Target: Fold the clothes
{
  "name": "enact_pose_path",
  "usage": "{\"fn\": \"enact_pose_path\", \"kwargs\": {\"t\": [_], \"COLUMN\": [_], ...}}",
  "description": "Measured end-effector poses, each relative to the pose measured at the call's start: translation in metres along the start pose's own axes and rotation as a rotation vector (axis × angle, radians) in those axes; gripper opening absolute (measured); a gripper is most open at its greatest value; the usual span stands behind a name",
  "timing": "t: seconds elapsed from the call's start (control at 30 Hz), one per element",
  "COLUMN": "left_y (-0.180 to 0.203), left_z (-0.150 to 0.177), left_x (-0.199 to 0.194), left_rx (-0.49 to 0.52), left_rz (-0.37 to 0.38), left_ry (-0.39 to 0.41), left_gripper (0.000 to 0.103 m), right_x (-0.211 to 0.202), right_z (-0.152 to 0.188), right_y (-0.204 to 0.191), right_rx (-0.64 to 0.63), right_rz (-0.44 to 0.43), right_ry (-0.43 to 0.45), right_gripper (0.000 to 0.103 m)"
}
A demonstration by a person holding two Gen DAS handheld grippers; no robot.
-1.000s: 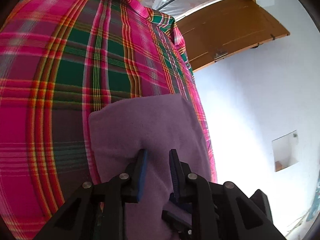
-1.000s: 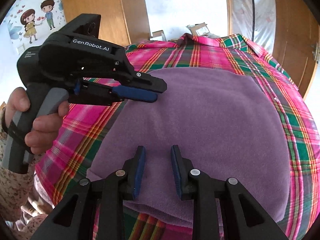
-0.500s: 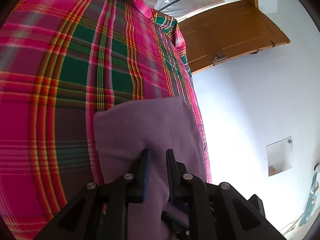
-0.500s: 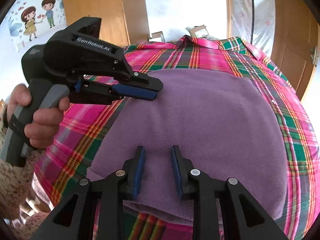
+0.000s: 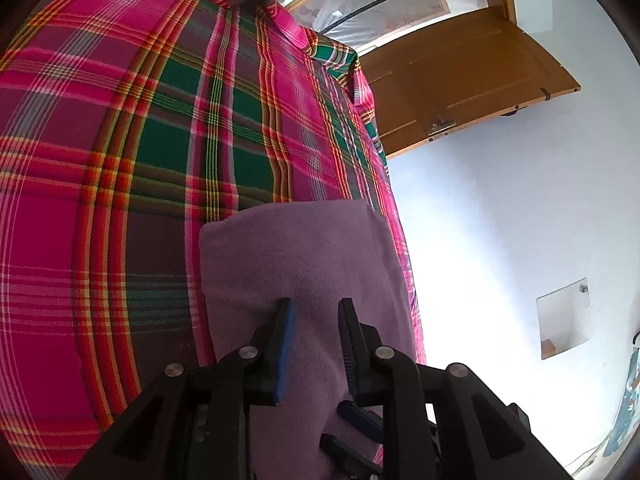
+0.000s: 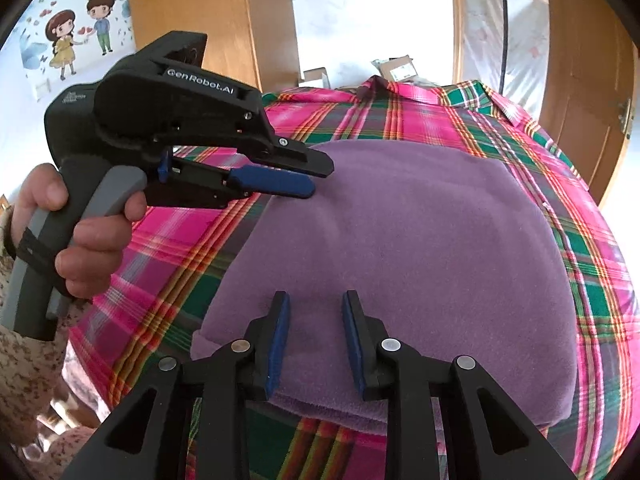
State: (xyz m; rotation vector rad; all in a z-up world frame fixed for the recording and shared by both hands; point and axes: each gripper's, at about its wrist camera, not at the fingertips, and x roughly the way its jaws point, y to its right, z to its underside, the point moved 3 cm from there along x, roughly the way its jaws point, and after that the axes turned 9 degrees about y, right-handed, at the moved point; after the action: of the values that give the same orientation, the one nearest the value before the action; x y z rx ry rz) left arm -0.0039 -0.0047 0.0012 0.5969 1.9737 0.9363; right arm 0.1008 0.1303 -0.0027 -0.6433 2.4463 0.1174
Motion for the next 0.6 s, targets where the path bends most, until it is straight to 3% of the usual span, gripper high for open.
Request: {"fn": "enact_pose_path", "kwargs": {"t": [0.3, 0.6], "left_y": [0.004, -0.002], "left_z": [0.001, -0.001], "left_x": [0.002, 0.004], "left_rx": [0.022, 0.008], "left_rz": [-0.040, -0.033], "left_ry": [-0.001, 0.006], "left_gripper": [0.022, 0.022], "right_x": [-0.005, -0.010], "right_z": [0.000, 0.003], "right_y": [-0.009, -0.020], "right_rx": [-0.033, -0.050], "right_rz": [0.000, -0.031], "right_ry": [-0.001, -0.007], "right_gripper": [0.028, 0.028]}}
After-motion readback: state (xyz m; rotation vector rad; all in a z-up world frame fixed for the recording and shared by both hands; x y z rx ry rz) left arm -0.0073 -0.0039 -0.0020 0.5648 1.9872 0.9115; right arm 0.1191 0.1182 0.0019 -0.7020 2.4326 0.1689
